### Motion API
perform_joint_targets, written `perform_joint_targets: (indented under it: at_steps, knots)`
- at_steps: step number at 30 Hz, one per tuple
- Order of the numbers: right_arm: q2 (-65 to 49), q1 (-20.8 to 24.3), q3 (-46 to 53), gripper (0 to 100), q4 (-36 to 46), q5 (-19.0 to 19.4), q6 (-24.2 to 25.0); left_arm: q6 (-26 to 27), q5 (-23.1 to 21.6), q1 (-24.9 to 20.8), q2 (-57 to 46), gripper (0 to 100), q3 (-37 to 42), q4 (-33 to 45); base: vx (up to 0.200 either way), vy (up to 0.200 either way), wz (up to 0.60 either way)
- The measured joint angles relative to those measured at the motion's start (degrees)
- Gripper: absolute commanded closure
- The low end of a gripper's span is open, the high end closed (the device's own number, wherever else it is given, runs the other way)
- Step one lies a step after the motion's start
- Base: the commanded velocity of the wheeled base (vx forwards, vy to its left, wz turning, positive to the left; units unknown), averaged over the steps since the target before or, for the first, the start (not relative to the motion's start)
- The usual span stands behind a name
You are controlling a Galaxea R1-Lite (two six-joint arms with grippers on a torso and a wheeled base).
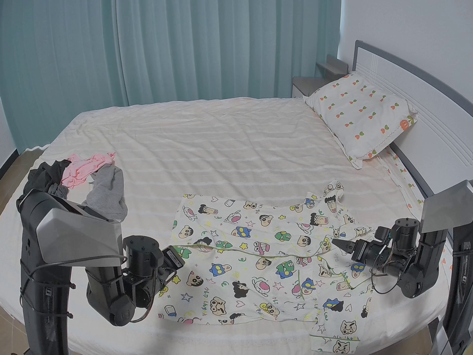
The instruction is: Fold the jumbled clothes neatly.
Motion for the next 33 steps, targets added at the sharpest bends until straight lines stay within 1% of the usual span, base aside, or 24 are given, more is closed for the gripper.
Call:
perform_joint_targets:
  at_steps: [6, 13, 14, 26, 30, 33]
  knots:
    - [0.4, 0.1, 0.0, 0, 0.0, 0.0, 0.0, 0.1, -2.2, 1.6, 1.5, 100, 0.1, -0.5, 0.000, 0.000, 0.00]
    - [0.5, 0.1, 0.0, 0, 0.0, 0.0, -0.1, 0.0, -2.2, 2.4, 2.4, 100, -0.4, -0.6, 0.000, 0.000, 0.00]
    - [0.5, 0.1, 0.1, 0, 0.0, 0.0, -0.1, 0.0, -2.2, 2.7, 2.5, 0, -0.6, -0.7, 0.000, 0.000, 0.00]
    - [0.5, 0.7, 1.4, 0, 0.0, 0.1, 0.0, -0.6, -2.4, 5.0, 2.8, 0, 0.1, -0.7, 0.000, 0.000, 0.00]
    - [0.4, 0.9, 2.3, 0, 0.0, 0.1, 0.0, -3.7, -2.9, 5.7, 2.0, 0, 2.4, -0.7, 0.000, 0.000, 0.00]
    - [0.2, 1.2, 3.5, 0, 0.0, 0.1, 0.0, -6.2, -5.5, 5.4, -0.1, 0, 5.7, -0.7, 0.000, 0.000, 0.00]
